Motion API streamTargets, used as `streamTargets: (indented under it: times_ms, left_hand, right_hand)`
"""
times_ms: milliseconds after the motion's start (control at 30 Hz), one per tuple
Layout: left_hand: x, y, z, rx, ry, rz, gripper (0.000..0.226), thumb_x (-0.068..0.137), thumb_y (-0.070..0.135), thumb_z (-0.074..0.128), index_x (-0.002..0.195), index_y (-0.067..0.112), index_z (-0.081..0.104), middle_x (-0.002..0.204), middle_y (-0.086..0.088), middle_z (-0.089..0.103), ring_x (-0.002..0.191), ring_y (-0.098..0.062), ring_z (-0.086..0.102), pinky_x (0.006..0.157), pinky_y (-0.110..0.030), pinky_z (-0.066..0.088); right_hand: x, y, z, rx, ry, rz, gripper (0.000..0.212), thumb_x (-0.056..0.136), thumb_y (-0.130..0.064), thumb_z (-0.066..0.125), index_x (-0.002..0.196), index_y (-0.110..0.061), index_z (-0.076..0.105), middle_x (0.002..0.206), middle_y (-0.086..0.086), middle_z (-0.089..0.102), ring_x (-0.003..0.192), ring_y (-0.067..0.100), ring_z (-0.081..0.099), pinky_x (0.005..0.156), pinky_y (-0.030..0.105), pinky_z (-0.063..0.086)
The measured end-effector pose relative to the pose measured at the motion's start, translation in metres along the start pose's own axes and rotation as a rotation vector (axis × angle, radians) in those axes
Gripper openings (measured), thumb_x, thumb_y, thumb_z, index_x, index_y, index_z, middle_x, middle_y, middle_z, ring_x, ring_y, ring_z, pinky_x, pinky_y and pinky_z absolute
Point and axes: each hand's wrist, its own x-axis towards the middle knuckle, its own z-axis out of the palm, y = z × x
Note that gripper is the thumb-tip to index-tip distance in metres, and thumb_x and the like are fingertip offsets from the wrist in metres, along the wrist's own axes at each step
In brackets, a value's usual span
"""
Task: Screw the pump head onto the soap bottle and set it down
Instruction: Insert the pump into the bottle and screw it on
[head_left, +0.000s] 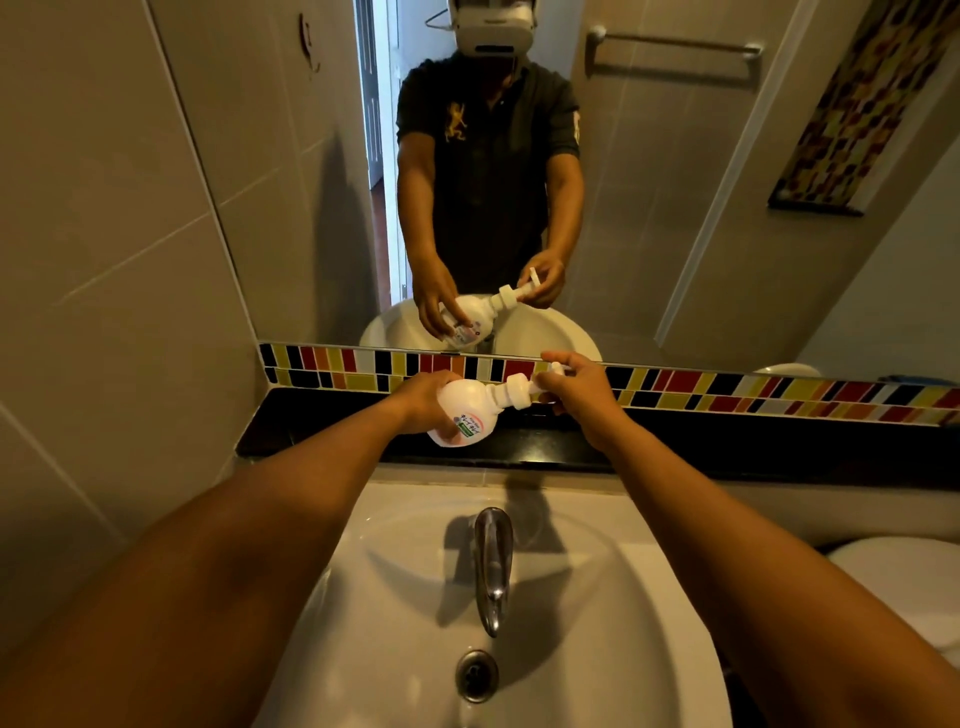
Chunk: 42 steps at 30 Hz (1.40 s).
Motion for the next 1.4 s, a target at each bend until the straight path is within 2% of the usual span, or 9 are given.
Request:
streamTargets:
  times_ms: [300,500,700,767,900,1000,1133,1300,1400]
  left_hand:
    - [0.000,0.009,0.003,-0.058,-0.105,0.006,0.075,0.065,0.013,0.086,0.131,0.021,0.051,0.128,-0.006,0.060,0.118,-0.029,0.057,0.101,-0.049,0.049]
    - [0.000,0.013,0.003,-0.098,-0.146,0.014,0.070,0.067,0.013,0.085,0.128,0.023,0.053,0.123,-0.004,0.063,0.112,-0.025,0.059,0.096,-0.044,0.051]
    - [0.000,0.013,0.000,-0.156,-0.181,0.004,0.058,0.069,0.012,0.083,0.120,0.022,0.058,0.116,-0.004,0.066,0.109,-0.025,0.062,0.091,-0.041,0.054]
    - [0.001,0.012,-0.001,-0.182,-0.183,-0.004,0.051,0.071,0.012,0.082,0.115,0.022,0.059,0.112,-0.003,0.066,0.105,-0.023,0.062,0.086,-0.037,0.055]
    - [0.001,0.013,-0.004,-0.214,-0.170,-0.009,0.052,0.071,0.012,0.082,0.118,0.017,0.060,0.110,-0.003,0.067,0.102,-0.021,0.064,0.075,-0.028,0.056]
    - [0.000,0.017,-0.005,-0.213,-0.168,0.003,0.053,0.072,0.011,0.082,0.119,0.016,0.058,0.108,-0.001,0.066,0.102,-0.022,0.063,0.078,-0.029,0.055]
    - [0.001,0.024,-0.005,-0.246,-0.152,0.004,0.054,0.073,0.012,0.081,0.120,0.016,0.055,0.106,0.000,0.063,0.100,-0.019,0.060,0.075,-0.026,0.053]
    - [0.004,0.026,-0.011,-0.291,-0.132,0.024,0.055,0.072,0.014,0.082,0.121,0.016,0.057,0.110,-0.001,0.066,0.105,-0.022,0.063,0.083,-0.032,0.055]
    - [0.006,0.026,-0.013,-0.304,-0.122,0.021,0.057,0.071,0.014,0.082,0.123,0.016,0.059,0.115,-0.004,0.067,0.108,-0.024,0.064,0.087,-0.036,0.055]
  right_hand:
    - [0.000,0.005,0.007,0.023,-0.021,0.026,0.046,0.086,-0.016,0.070,0.130,-0.017,0.056,0.119,0.018,0.061,0.082,0.020,0.063,0.062,0.025,0.049]
    - [-0.001,0.007,0.008,0.122,-0.072,0.095,0.069,0.081,-0.016,0.074,0.141,-0.018,0.042,0.127,0.013,0.052,0.112,0.034,0.058,0.079,0.034,0.054]
    - [-0.005,0.009,0.005,0.170,-0.177,0.148,0.040,0.083,-0.009,0.070,0.121,-0.008,0.056,0.113,0.014,0.064,0.106,0.030,0.058,0.082,0.035,0.048]
    - [-0.005,0.009,0.003,0.191,-0.196,0.160,0.043,0.082,-0.003,0.070,0.122,-0.009,0.056,0.115,0.014,0.064,0.111,0.032,0.057,0.087,0.040,0.047]
    - [-0.005,0.009,0.004,0.208,-0.196,0.145,0.054,0.080,-0.002,0.072,0.128,-0.014,0.050,0.123,0.016,0.061,0.116,0.036,0.055,0.081,0.038,0.046]
    - [-0.004,0.007,0.007,0.175,-0.112,0.163,0.067,0.078,-0.020,0.078,0.135,-0.015,0.043,0.123,0.016,0.059,0.112,0.035,0.057,0.074,0.034,0.048]
    - [-0.006,0.007,0.012,0.135,0.002,0.178,0.057,0.078,-0.044,0.075,0.118,-0.007,0.058,0.103,0.013,0.067,0.087,0.024,0.061,0.069,0.032,0.049]
    - [-0.006,0.003,0.006,0.225,-0.220,0.179,0.039,0.087,-0.034,0.067,0.118,-0.013,0.061,0.103,0.013,0.065,0.085,0.022,0.056,0.074,0.033,0.046]
    - [-0.002,0.002,0.004,0.240,-0.239,0.165,0.033,0.087,-0.025,0.066,0.118,-0.014,0.061,0.100,0.012,0.064,0.080,0.021,0.055,0.070,0.031,0.047]
